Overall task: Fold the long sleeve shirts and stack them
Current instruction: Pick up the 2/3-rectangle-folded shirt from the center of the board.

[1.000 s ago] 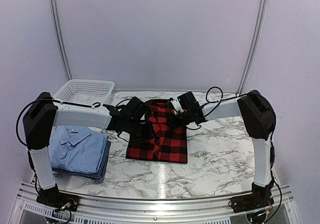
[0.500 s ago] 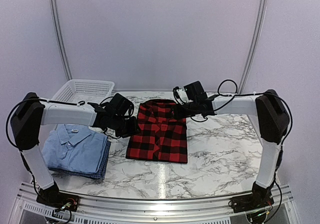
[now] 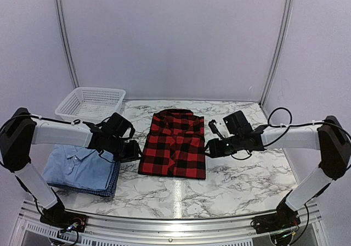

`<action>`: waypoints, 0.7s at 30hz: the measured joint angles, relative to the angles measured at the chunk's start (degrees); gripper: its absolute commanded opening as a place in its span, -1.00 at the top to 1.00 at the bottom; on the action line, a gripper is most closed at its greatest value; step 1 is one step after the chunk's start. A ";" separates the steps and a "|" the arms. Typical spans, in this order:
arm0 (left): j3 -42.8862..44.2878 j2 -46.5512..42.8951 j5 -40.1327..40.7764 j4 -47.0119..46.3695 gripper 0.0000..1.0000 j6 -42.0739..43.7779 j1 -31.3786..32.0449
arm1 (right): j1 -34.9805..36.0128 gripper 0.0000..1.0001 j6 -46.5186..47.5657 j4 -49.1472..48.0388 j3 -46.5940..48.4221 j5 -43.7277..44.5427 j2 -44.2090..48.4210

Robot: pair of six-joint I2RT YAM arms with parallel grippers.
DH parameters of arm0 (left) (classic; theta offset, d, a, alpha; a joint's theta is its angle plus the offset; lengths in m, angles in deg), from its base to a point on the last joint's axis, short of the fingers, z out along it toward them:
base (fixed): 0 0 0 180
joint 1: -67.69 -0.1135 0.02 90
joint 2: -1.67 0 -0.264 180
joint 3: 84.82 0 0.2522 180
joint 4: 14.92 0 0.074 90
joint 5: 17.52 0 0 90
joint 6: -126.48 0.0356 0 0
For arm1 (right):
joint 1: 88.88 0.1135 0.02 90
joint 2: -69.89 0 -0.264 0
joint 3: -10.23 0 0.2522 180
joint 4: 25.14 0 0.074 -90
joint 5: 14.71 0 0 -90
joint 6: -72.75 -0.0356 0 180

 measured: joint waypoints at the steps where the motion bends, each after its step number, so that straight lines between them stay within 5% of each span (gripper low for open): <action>1: -0.59 -0.20 -0.57 0.02 0.20 0.22 0.09 | 0.50 0.11 -0.70 0.26 -1.57 -0.55 1.31; 12: -3.91 -1.05 -1.60 1.84 0.25 1.27 3.45 | 7.30 0.11 -10.16 -0.39 -14.01 -6.47 6.38; 21: -4.57 -1.79 -0.04 3.34 0.25 1.27 3.80 | 8.61 0.20 -13.64 -2.10 -15.13 -7.19 6.40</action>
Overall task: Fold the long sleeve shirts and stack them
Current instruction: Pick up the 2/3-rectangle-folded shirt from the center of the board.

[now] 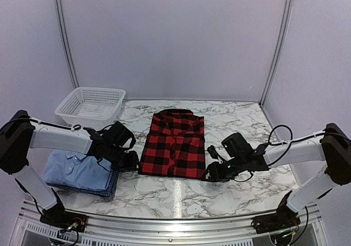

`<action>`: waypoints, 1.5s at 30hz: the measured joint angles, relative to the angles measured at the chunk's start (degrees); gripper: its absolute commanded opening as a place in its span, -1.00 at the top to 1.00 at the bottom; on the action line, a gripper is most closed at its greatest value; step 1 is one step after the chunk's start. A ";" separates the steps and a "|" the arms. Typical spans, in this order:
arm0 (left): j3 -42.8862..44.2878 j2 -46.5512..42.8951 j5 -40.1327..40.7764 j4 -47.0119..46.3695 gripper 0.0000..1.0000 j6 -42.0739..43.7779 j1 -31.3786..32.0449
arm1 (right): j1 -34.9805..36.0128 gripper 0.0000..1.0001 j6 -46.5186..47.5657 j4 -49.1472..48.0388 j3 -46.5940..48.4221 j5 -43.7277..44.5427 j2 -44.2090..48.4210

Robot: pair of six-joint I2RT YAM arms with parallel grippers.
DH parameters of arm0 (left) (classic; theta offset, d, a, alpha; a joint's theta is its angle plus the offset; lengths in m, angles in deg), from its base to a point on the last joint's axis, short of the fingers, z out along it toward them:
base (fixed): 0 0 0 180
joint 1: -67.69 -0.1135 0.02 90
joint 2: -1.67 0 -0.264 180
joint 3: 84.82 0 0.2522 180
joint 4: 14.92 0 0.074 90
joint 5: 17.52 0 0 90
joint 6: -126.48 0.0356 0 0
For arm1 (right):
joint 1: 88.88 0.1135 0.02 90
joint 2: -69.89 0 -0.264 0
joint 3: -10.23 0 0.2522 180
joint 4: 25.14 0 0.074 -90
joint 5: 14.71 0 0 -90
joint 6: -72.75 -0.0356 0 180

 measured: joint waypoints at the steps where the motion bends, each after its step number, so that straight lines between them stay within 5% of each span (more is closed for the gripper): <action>1: 0.00 0.00 0.02 0.15 0.25 0.00 0.02 | 0.00 0.22 -0.26 -0.15 0.02 0.02 -0.09; 6: 0.00 0.00 0.26 0.46 0.25 0.02 0.22 | 0.00 0.34 -1.16 -0.96 0.02 0.04 -1.62; 18: 0.00 0.02 0.13 0.52 0.25 0.02 0.79 | 0.02 0.99 -2.08 -2.86 0.02 0.79 -3.72; 36: 0.00 2.54 -0.92 -1.29 0.40 -2.32 3.58 | -0.35 1.00 -1.88 -0.72 -0.26 3.65 -0.70; 45: -0.02 3.76 -0.26 -3.72 0.90 -3.67 3.74 | -0.39 1.00 -1.62 -0.72 -0.94 3.78 -0.26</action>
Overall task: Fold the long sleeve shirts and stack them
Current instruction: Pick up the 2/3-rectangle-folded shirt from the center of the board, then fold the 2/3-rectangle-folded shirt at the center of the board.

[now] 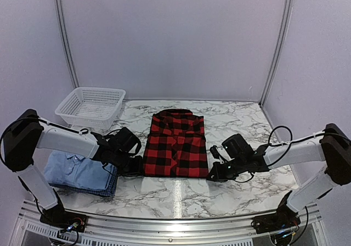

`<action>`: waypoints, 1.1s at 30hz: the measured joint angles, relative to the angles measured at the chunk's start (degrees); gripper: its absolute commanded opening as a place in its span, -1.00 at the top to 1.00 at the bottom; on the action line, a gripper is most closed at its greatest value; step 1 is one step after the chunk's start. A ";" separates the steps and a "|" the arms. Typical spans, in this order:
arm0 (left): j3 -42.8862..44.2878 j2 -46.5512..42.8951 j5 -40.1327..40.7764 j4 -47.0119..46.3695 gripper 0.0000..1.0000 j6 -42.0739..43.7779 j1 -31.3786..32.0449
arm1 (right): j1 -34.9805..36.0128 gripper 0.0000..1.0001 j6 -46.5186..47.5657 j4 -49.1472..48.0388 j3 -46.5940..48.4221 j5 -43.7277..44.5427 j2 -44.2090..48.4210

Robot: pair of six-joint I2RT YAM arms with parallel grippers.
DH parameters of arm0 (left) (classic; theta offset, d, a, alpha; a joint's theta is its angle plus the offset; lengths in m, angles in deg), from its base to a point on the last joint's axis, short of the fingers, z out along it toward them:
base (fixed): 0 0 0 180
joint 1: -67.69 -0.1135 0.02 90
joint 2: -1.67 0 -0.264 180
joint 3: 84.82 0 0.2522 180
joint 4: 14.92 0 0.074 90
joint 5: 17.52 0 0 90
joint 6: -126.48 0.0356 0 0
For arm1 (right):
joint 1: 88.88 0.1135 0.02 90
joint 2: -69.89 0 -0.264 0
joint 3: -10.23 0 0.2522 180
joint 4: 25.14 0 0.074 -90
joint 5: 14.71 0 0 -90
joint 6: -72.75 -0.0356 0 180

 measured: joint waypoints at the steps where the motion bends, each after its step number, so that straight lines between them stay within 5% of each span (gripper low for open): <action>1: -0.04 0.02 0.00 -0.04 0.96 -0.04 0.07 | 0.00 1.00 0.02 0.04 -0.02 0.04 0.35; 12: 0.20 -6.51 -0.24 2.01 1.00 -0.35 0.72 | 0.02 1.00 1.29 4.22 1.25 1.25 9.05; 21: 13.97 -9.35 1.68 7.48 1.00 1.16 -0.74 | -3.98 1.00 4.55 9.66 14.93 2.91 9.31; 25: 22.75 -2.78 1.57 8.28 1.00 3.61 -5.57 | -9.84 1.00 8.00 8.63 25.24 3.13 1.68; 33: 46.75 23.85 0.96 6.49 1.00 5.95 -14.78 | -18.29 1.00 11.43 -3.19 44.15 1.64 -25.07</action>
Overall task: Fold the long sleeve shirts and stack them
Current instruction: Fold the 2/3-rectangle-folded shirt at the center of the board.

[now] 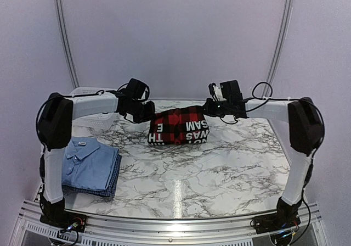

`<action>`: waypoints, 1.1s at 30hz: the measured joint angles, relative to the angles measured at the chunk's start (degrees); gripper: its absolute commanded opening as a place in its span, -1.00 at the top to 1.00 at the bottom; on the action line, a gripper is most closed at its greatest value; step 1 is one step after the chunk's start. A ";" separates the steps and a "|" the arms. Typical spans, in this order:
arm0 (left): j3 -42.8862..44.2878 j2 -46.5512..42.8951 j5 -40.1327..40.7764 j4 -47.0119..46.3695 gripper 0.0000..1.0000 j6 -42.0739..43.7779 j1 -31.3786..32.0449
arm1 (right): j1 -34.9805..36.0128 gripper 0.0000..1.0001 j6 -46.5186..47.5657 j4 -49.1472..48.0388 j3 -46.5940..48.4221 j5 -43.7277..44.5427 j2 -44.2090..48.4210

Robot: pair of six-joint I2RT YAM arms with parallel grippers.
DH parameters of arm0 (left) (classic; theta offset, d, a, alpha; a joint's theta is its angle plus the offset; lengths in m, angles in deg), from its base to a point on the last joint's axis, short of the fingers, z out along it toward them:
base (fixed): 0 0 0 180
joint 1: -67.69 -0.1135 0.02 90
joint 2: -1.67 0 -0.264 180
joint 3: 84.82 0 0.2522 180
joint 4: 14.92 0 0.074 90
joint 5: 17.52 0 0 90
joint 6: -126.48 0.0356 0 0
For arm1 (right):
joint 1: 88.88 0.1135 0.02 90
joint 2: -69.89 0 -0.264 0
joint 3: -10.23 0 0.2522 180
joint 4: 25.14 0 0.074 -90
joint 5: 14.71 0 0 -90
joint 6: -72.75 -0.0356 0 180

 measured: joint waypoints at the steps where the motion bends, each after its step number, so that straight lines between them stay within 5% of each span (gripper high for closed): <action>1: 2.40 3.32 -0.17 -0.42 1.00 -0.20 -0.72 | -0.85 1.00 -0.02 -1.57 2.54 -0.42 -4.24; 5: 7.58 12.81 -0.66 -1.31 1.00 -1.22 -2.89 | -2.64 1.00 -0.35 -4.07 9.42 -1.31 -17.40; 9: 7.06 14.62 -1.53 -1.66 1.00 -2.38 -3.65 | -2.78 1.00 -1.60 -4.96 8.22 -2.60 -21.09; 23: -28.76 -13.66 -0.87 -12.83 1.00 -7.98 2.89 | 1.18 1.00 -3.50 -9.22 -20.59 -2.62 3.61; 33: -21.86 -14.67 1.86 -13.51 1.00 -6.73 0.79 | 0.02 1.00 0.07 -5.86 -10.47 0.55 4.83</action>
